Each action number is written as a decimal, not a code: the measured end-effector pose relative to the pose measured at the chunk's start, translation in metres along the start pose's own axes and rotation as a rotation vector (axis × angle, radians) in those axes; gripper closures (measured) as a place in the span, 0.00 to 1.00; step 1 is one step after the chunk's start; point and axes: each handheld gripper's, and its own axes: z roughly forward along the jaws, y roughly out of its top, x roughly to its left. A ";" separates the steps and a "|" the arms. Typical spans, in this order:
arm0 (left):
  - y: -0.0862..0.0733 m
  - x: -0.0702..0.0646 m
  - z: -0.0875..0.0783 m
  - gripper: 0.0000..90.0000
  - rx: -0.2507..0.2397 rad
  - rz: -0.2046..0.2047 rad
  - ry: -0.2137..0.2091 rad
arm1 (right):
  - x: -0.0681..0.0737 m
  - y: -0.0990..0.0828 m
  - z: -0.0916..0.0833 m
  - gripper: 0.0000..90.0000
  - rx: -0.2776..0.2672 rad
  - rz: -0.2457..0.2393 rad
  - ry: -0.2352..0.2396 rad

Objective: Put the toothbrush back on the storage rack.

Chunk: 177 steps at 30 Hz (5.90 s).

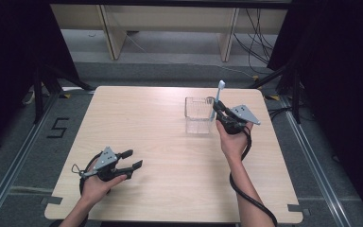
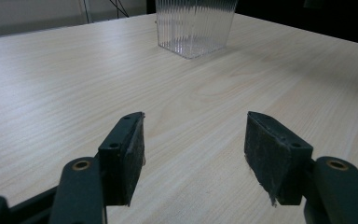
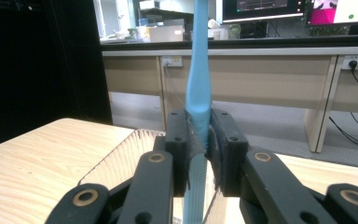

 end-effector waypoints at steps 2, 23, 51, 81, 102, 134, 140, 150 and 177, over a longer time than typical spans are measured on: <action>0.000 0.000 0.000 0.42 0.003 0.000 0.000 | -0.001 -0.001 0.000 0.87 -0.003 -0.014 -0.008; -0.001 0.000 0.000 0.42 0.013 0.002 0.006 | 0.000 -0.011 0.000 0.87 0.017 -0.012 -0.005; -0.003 0.000 0.001 0.42 0.007 -0.001 -0.004 | 0.003 -0.025 -0.002 0.87 0.066 -0.026 -0.012; -0.003 0.000 0.002 0.42 0.022 -0.001 0.002 | 0.000 -0.031 0.000 0.87 0.105 -0.059 -0.016; -0.003 -0.001 0.002 0.42 0.019 0.000 0.001 | 0.000 -0.033 -0.001 0.72 0.135 -0.008 -0.017; -0.003 -0.001 0.002 0.42 0.021 0.002 0.005 | -0.003 -0.046 -0.037 0.61 0.271 -0.014 0.012; -0.003 -0.001 0.001 0.42 0.021 0.002 0.006 | -0.003 -0.048 -0.047 0.60 0.289 -0.018 0.001; -0.003 -0.001 0.001 0.42 0.020 0.004 0.008 | -0.007 -0.052 -0.068 0.58 0.329 -0.028 -0.016; -0.003 -0.002 0.001 0.42 0.015 0.001 0.011 | -0.016 -0.066 -0.122 0.54 0.367 -0.015 -0.082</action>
